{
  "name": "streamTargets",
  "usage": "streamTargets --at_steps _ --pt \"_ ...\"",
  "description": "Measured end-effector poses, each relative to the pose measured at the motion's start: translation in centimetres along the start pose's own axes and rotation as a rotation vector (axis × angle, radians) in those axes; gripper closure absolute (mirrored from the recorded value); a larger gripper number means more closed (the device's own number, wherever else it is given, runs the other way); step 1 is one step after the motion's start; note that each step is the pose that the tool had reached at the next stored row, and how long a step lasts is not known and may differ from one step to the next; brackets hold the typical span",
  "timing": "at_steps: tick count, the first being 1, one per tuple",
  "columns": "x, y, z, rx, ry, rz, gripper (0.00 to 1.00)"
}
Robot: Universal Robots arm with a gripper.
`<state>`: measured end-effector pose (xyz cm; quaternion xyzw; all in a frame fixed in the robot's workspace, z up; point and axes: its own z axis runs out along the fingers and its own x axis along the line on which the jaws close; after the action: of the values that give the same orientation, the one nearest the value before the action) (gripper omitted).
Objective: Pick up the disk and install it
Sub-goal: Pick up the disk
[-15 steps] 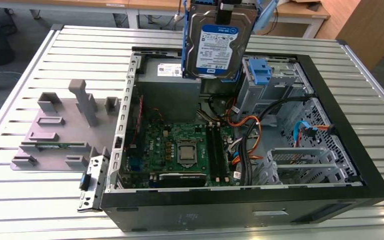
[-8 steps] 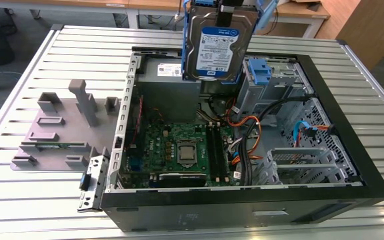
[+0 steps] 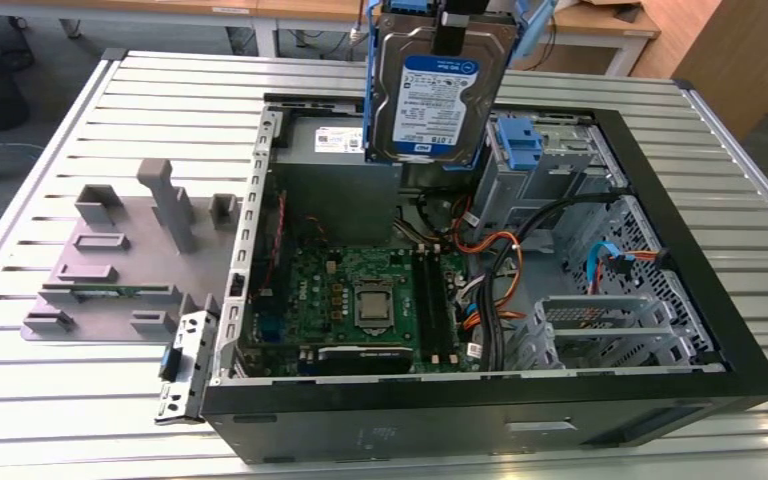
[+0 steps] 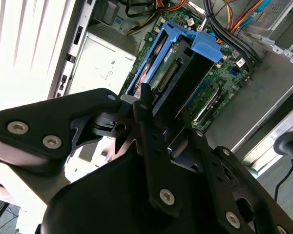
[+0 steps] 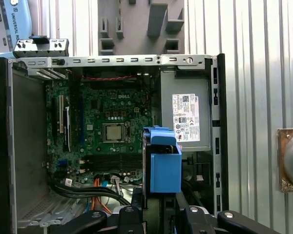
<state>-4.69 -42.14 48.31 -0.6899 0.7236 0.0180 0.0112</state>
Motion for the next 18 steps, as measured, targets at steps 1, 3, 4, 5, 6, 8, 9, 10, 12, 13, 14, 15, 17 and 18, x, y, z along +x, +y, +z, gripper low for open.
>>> streamTargets --at_steps 1,3,4,5,6,8,9,10,12,13,14,15,17,18 --pt "0.03 0.0 0.0 0.0 0.0 0.0 0.65" --pt "0.1 -0.01 0.0 0.0 0.0 0.0 0.65" --pt "0.15 -0.01 -0.01 0.0 0.0 0.0 0.65" --pt "0.2 -0.01 -0.01 0.0 0.0 0.0 0.65" --pt "0.25 -0.02 -0.01 0.0 0.0 0.0 0.65" --pt "0.37 -0.02 -0.02 0.0 0.0 0.0 0.65" --pt "0.43 -0.02 -0.02 0.0 0.0 0.0 0.65" --pt "0.49 -0.03 -0.02 0.0 0.0 0.0 0.65" --pt "0.62 -0.03 -0.03 0.0 0.0 0.0 0.65" --pt "0.68 -0.03 -0.03 0.0 0.0 0.0 0.65" --pt "0.73 -0.04 -0.03 0.0001 0.0 0.0 0.65" --pt "0.78 -0.04 -0.03 0.0 0.0 0.0 0.65" --pt "0.8 -0.04 -0.03 0.0 -0.0001 0.0 0.65" --pt "0.85 -0.04 -0.04 0.0 0.0001 0.0 0.65"
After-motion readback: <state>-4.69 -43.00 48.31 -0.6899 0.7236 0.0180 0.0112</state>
